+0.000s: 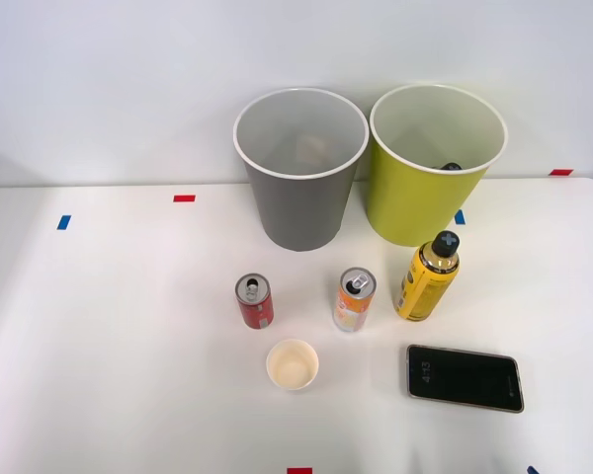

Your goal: Put cans in the gray bin, plastic bottles in the light green bin

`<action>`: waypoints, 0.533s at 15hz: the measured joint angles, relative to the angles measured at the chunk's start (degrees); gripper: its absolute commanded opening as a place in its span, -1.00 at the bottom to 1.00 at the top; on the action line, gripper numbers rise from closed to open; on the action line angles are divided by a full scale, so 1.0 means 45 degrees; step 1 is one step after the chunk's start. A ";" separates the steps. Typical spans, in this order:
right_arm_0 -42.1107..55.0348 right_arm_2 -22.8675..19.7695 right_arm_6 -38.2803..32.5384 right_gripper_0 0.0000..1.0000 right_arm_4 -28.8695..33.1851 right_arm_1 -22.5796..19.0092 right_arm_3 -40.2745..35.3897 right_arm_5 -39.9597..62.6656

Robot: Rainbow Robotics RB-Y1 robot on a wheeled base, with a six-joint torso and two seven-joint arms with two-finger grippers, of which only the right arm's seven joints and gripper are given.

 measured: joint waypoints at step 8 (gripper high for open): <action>0.0000 0.0000 0.0000 1.00 0.0000 0.0000 0.0000 0.0000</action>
